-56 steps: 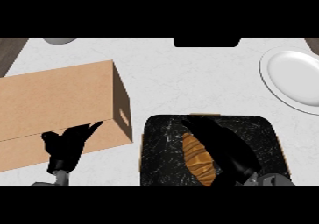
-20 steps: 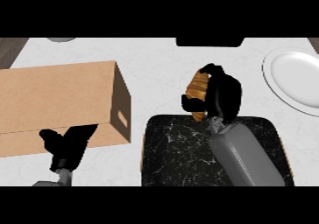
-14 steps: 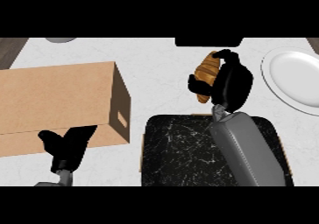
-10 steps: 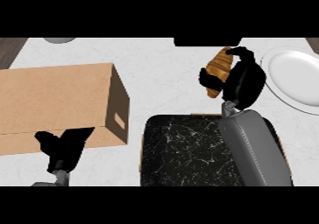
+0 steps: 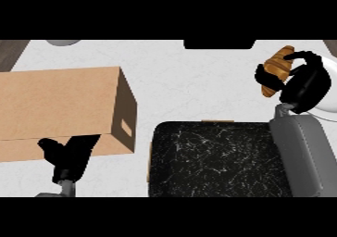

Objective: Pick the croissant from the tray and place it in the plate

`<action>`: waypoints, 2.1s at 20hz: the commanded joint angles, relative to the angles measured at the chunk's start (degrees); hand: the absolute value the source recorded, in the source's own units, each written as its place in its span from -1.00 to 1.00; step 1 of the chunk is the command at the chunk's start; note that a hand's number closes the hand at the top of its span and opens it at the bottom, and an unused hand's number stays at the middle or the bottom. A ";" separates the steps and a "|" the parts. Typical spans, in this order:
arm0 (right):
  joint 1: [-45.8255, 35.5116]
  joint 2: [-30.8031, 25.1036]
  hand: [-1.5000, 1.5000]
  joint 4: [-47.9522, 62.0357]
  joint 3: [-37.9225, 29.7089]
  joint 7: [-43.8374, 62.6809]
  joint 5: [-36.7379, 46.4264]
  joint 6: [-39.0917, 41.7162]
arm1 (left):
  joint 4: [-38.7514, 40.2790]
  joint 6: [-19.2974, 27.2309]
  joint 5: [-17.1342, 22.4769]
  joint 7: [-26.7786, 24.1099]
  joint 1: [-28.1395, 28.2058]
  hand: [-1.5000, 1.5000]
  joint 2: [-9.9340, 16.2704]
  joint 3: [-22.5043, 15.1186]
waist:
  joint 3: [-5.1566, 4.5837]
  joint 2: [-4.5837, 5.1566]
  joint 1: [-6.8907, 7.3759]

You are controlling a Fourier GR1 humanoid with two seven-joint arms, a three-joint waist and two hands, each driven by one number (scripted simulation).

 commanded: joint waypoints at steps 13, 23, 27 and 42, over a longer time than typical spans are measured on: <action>-5.57 -19.11 1.00 29.53 -17.82 -34.88 -29.02 -7.81 | 2.60 -2.02 -1.00 1.39 0.72 0.00 0.34 -0.91 | -0.14 1.07 1.83; -9.05 -26.92 -1.00 48.68 -20.87 -35.79 -31.75 10.19 | 3.38 -0.20 -2.53 1.95 -1.80 0.00 -2.79 -3.22 | 0.03 2.22 3.47; -7.72 -26.41 -1.00 49.79 -24.32 -45.50 -36.02 13.10 | 3.22 -1.99 -1.06 2.06 -1.87 0.00 -0.95 -1.46 | 0.17 2.10 3.00; -6.92 -28.40 -1.00 51.35 -41.66 -68.05 -54.55 21.50 | 1.83 0.56 -2.85 3.20 -0.24 0.00 -2.32 -2.36 | -0.07 1.08 1.49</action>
